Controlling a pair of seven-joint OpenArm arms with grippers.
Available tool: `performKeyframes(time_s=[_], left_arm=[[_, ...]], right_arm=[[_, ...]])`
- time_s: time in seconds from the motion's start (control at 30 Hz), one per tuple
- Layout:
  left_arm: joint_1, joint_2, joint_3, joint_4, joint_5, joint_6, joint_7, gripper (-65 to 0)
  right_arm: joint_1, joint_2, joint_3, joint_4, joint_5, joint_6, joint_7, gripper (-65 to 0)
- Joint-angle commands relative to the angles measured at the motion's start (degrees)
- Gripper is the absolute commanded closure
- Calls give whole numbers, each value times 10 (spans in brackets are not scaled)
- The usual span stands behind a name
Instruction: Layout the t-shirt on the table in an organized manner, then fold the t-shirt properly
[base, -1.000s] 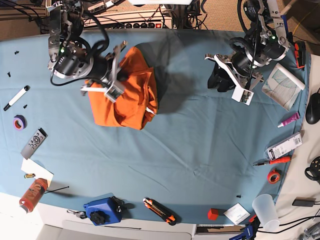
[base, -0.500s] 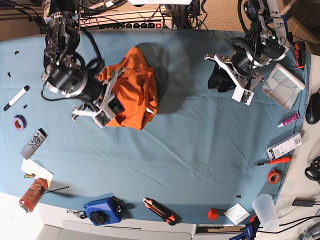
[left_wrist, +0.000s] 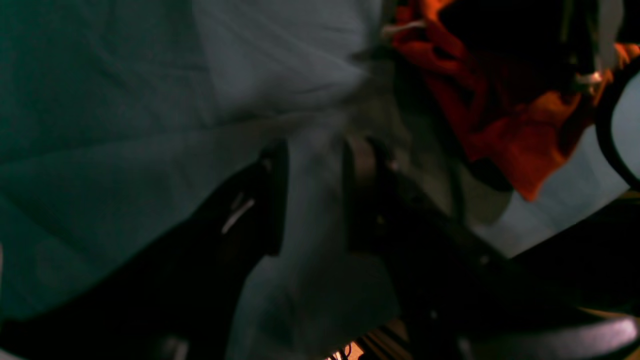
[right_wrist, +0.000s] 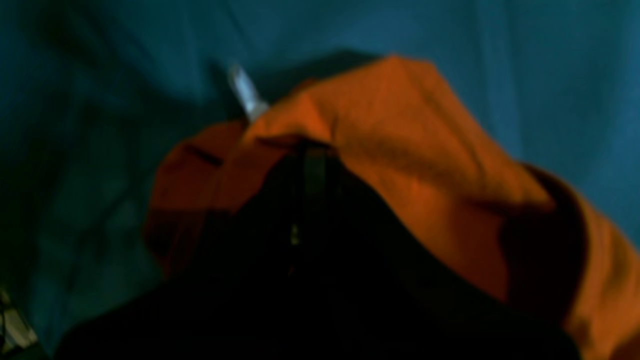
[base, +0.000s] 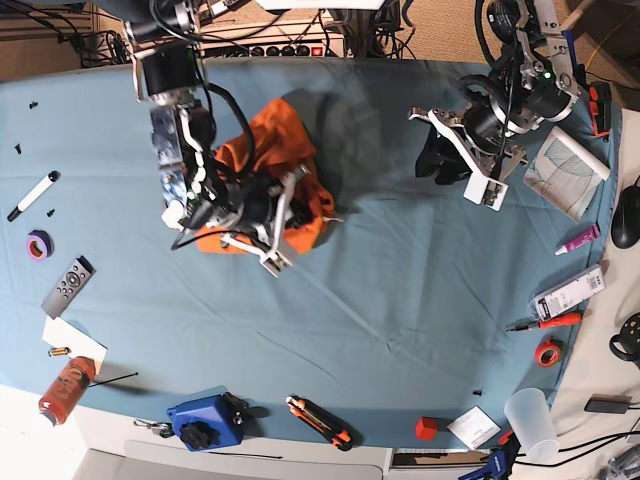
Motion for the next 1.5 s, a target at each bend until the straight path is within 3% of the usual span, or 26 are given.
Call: performKeyframes(time_s=[0.0, 0.13, 0.3, 0.67, 0.83, 0.9, 1.07, 1.13, 1.2, 1.27, 1.47], left_arm=[[-3, -2, 0, 9, -8, -2, -13, -174], [-3, -2, 0, 9, -9, -2, -13, -174], [-3, -2, 0, 9, -15, -2, -13, -174], [-3, 6, 2, 9, -43, -2, -77, -174], [-3, 40, 45, 9, -38, -3, -77, -174], [-3, 50, 77, 9, -12, -17, -82, -174], [-3, 54, 163, 9, 56, -56, -103, -176], [-3, 54, 191, 9, 74, -54, -102, -244], [-3, 54, 216, 9, 91, -33, -103, -369], [-3, 54, 237, 9, 104, 17, -104, -462], [-6, 70, 257, -7, 138, 179, -127, -474]], right_arm=[[13, -5, 0, 8, 8, 1, -5, 0], [13, -6, 24, 69, 76, 1, -61, 0], [-1, 2, 103, 174, 144, 1, -152, 0], [-153, 73, 275, 198, 245, 58, -152, 0], [-194, 73, 276, 160, 195, 58, -116, 0], [-193, 72, 275, 134, 179, 58, -106, 0], [-187, 76, 274, 140, 215, 58, -121, 0], [-187, 82, 274, 172, 236, 58, -128, 0], [-187, 87, 279, 212, 237, 58, -128, 0], [-187, 91, 296, 247, 231, 58, -126, 0], [-186, 91, 390, 275, 163, 58, -90, 0]])
